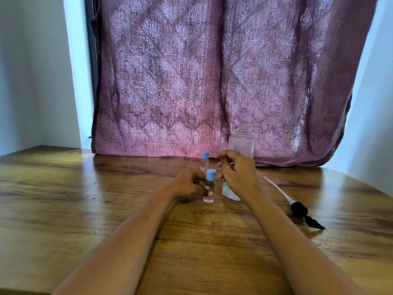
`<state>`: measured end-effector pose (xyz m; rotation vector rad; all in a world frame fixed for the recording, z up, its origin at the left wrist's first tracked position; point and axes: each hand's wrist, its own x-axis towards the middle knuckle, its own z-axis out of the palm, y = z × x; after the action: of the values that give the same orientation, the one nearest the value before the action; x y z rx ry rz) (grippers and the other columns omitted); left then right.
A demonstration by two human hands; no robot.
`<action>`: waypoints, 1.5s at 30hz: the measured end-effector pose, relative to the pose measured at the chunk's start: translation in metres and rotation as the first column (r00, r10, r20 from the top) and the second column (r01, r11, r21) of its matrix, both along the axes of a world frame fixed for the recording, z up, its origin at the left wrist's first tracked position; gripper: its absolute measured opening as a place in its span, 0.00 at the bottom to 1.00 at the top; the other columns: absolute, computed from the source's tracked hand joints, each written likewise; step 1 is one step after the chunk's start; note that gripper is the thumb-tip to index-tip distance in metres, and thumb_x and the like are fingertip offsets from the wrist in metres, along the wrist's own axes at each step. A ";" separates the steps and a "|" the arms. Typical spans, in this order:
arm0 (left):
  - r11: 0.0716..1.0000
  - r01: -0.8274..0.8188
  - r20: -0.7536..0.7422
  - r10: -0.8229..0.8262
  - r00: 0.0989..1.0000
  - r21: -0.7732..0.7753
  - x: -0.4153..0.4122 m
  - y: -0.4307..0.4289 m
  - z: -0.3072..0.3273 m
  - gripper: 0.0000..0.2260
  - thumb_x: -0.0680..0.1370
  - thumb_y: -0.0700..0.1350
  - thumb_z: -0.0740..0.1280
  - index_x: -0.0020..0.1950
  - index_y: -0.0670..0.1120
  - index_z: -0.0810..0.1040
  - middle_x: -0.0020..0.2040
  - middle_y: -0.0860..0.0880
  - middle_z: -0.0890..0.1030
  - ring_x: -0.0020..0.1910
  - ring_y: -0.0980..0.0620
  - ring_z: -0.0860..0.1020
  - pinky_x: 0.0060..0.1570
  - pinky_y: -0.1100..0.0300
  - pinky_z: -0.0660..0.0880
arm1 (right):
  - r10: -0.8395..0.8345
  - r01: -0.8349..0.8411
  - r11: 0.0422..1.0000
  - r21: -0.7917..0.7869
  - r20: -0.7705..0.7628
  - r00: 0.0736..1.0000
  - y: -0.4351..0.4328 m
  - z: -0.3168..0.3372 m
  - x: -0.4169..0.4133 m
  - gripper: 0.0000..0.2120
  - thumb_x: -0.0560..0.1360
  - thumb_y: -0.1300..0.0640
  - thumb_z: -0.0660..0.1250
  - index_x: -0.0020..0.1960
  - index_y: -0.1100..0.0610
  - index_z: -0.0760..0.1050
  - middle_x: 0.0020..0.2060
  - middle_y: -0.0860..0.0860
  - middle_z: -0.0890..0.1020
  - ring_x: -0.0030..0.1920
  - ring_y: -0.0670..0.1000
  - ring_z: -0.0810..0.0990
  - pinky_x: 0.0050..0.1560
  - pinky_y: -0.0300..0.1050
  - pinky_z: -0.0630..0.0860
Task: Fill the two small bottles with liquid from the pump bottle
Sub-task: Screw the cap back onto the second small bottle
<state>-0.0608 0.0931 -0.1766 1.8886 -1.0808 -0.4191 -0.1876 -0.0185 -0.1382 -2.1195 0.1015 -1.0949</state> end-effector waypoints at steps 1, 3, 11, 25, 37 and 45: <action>1.000 0.003 0.000 -0.003 1.000 0.002 -0.001 0.000 0.001 0.15 0.66 0.40 0.77 0.51 0.46 0.81 0.52 0.44 0.84 0.54 0.46 0.81 0.61 0.48 0.75 | 0.017 -0.017 1.000 -0.003 -0.010 1.000 0.001 0.000 0.000 0.11 0.75 0.67 0.61 0.48 0.55 0.79 0.40 0.48 0.82 0.40 0.52 0.82 0.45 0.46 0.80; 1.000 0.005 0.005 -0.005 1.000 0.008 0.000 0.000 0.001 0.15 0.66 0.41 0.77 0.51 0.46 0.82 0.52 0.43 0.83 0.54 0.45 0.81 0.61 0.47 0.75 | 0.098 -0.097 0.995 0.013 -0.101 0.990 0.004 -0.001 0.001 0.15 0.75 0.68 0.60 0.54 0.54 0.78 0.50 0.50 0.82 0.49 0.48 0.80 0.52 0.38 0.76; 1.000 -0.009 0.007 0.009 1.000 -0.008 -0.003 0.001 0.002 0.12 0.66 0.41 0.77 0.45 0.50 0.80 0.44 0.48 0.83 0.45 0.51 0.80 0.50 0.56 0.77 | 0.181 -0.228 0.969 -0.097 -0.349 0.919 0.008 -0.005 0.000 0.22 0.72 0.71 0.60 0.63 0.55 0.75 0.58 0.49 0.78 0.57 0.47 0.77 0.56 0.37 0.74; 1.000 -0.020 0.059 0.021 0.998 -0.024 -0.001 0.000 0.001 0.18 0.64 0.42 0.78 0.52 0.43 0.80 0.46 0.45 0.82 0.43 0.52 0.79 0.54 0.52 0.77 | 0.084 -0.171 0.961 -0.216 -0.360 0.929 -0.001 -0.007 0.005 0.15 0.74 0.69 0.63 0.57 0.58 0.79 0.55 0.55 0.81 0.56 0.50 0.78 0.61 0.48 0.73; 0.998 -0.002 0.117 0.009 0.993 -0.055 -0.008 0.000 0.002 0.12 0.66 0.38 0.76 0.47 0.45 0.80 0.39 0.50 0.81 0.37 0.61 0.78 0.41 0.68 0.75 | 0.056 -0.114 0.973 -0.200 -0.278 0.959 -0.006 -0.010 0.011 0.15 0.71 0.65 0.70 0.57 0.55 0.79 0.52 0.52 0.82 0.52 0.46 0.80 0.53 0.32 0.73; 0.989 -0.081 0.228 0.108 0.968 -0.122 -0.015 -0.002 -0.005 0.19 0.64 0.47 0.78 0.49 0.41 0.78 0.36 0.51 0.75 0.33 0.55 0.71 0.36 0.62 0.69 | 0.039 -0.069 0.988 -0.139 -0.207 0.977 -0.001 -0.016 0.012 0.12 0.72 0.65 0.69 0.54 0.57 0.78 0.47 0.49 0.81 0.46 0.44 0.78 0.45 0.21 0.70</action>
<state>-0.0759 0.0909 -0.1814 1.9132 -1.1368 -0.0793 -0.1756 -0.0194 -0.1540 -2.3483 0.0614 -0.8732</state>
